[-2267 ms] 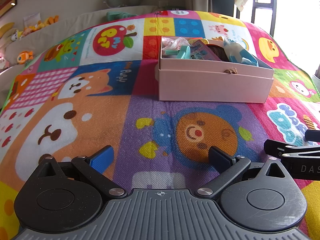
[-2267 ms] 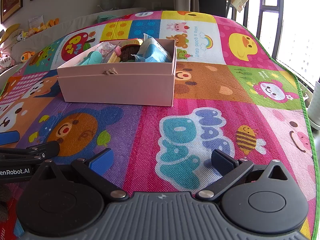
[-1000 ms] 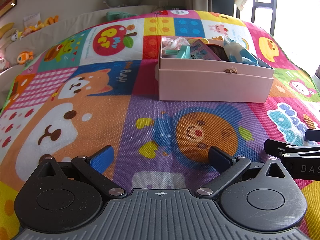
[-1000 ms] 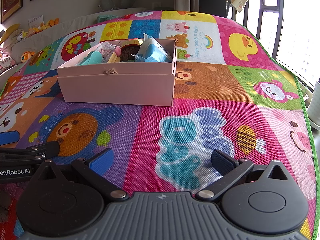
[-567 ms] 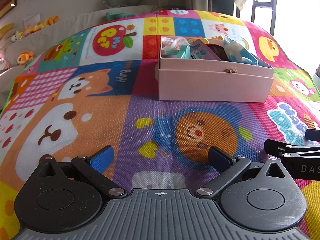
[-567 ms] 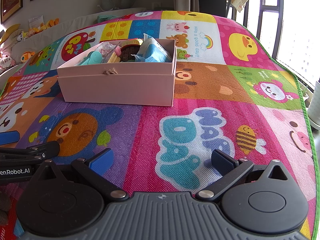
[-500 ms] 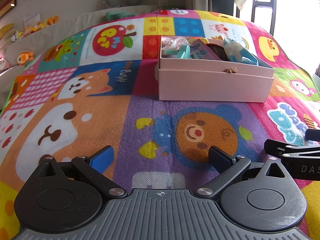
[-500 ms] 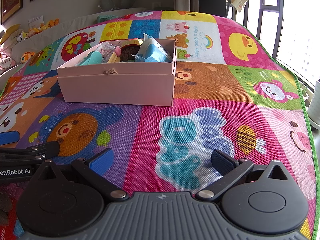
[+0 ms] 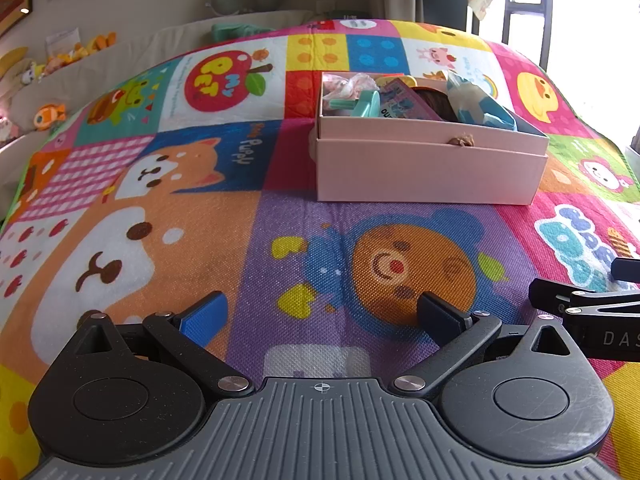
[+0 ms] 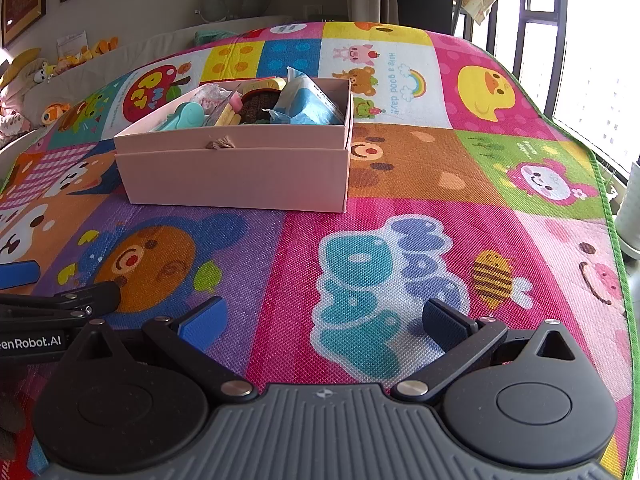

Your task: Organize objects

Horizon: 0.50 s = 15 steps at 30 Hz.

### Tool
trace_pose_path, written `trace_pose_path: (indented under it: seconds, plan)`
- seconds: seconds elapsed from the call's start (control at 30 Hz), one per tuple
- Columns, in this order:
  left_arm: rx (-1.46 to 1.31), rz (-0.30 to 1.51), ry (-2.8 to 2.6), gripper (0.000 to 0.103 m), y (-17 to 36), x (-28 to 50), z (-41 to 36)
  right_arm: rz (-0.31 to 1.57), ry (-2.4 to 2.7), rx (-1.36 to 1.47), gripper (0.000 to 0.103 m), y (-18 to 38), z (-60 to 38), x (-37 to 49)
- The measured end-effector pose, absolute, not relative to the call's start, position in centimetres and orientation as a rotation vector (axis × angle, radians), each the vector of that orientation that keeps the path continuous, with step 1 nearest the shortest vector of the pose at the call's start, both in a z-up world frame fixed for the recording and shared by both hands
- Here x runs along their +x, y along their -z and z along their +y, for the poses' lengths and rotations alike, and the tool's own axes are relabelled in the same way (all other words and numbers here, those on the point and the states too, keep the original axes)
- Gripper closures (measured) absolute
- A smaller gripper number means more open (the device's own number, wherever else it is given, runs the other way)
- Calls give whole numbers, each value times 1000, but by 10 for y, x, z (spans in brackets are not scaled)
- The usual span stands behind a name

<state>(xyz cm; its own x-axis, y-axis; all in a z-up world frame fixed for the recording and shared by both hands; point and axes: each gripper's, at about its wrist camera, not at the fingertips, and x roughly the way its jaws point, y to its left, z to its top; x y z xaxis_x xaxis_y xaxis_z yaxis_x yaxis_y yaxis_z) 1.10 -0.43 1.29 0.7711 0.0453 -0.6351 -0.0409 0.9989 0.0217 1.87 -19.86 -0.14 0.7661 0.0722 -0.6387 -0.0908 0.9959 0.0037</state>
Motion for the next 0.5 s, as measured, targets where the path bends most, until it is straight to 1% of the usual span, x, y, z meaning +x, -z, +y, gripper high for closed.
trace_pose_path:
  seconds: [0.5]
  plan:
    - [5,689,-47,0,-13,11,-4,692,-89,-26,0,1,-199,19]
